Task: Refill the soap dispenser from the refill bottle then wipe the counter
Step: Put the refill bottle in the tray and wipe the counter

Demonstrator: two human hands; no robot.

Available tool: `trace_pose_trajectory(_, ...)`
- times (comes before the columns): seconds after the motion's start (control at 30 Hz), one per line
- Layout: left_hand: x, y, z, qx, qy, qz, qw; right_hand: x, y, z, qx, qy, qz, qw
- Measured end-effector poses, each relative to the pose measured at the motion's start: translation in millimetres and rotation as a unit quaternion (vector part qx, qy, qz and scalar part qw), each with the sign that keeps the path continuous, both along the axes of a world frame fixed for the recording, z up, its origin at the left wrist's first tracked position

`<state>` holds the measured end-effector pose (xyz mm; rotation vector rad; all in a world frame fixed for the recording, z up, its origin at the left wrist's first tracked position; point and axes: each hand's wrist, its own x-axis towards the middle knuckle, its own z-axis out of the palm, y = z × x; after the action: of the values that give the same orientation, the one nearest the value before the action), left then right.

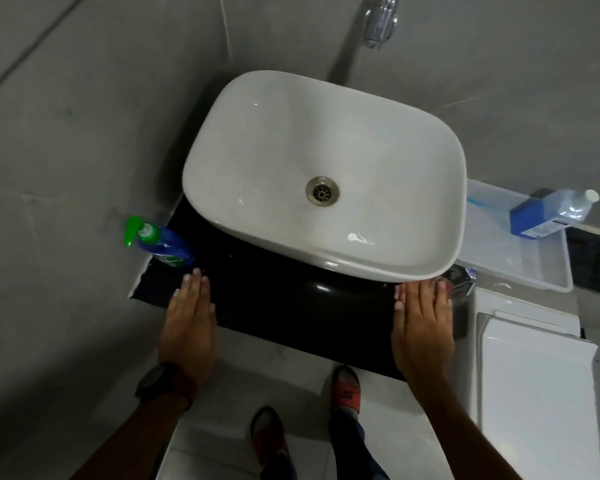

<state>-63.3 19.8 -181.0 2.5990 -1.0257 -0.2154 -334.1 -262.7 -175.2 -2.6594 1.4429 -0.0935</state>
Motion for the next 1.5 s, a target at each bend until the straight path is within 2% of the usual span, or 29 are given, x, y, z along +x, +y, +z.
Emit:
trace_pose_trajectory(0.1, 0, -2, -2, 0.005, -0.003, 0.007, 1.0, 25, 44, -3, 0.02, 0.003, 0.072, 0.997)
trace_pose_trajectory(0.27, 0, -2, -3, 0.017, -0.01, 0.009, 1.0, 111, 120, -4, 0.054, -0.056, 0.177, 0.981)
trace_pose_trajectory(0.4, -2, -4, -3, 0.006, -0.014, 0.01, 1.0, 181, 138, 3, 0.061, -0.071, 0.259, 0.961)
trace_pose_trajectory(0.5, -2, -3, -8, 0.021, -0.029, -0.005, 0.999, 218, 143, 3, 0.065, -0.068, 0.281, 0.955)
trace_pose_trajectory(0.67, -2, -3, -5, 0.043, -0.04, -0.012, 0.998, 230, 149, 0, 0.063, -0.078, 0.272, 0.957)
trace_pose_trajectory(0.8, -2, -5, -4, 0.025, -0.044, -0.005, 0.999, 193, 139, 2, 0.062, -0.057, 0.31, 0.947)
trace_pose_trajectory(1.0, -3, -1, -6, 0.01, -0.054, 0.0, 0.998, 84, 106, -2, 0.051, -0.051, 0.205, 0.976)
trace_pose_trajectory(1.17, -3, -1, -5, 0.002, -0.047, 0.008, 0.999, 15, 53, -3, 0.019, 0.007, 0.124, 0.992)
trace_pose_trajectory(1.37, -6, -1, 1, 0.001, -0.032, 0.008, 0.999, 0, -13, 8, -0.003, 0.01, 0.066, 0.998)
trace_pose_trajectory(1.5, -6, -2, 5, 0.003, -0.019, 0.012, 1.0, 10, -10, 8, -0.008, -0.012, 0.016, 1.0)
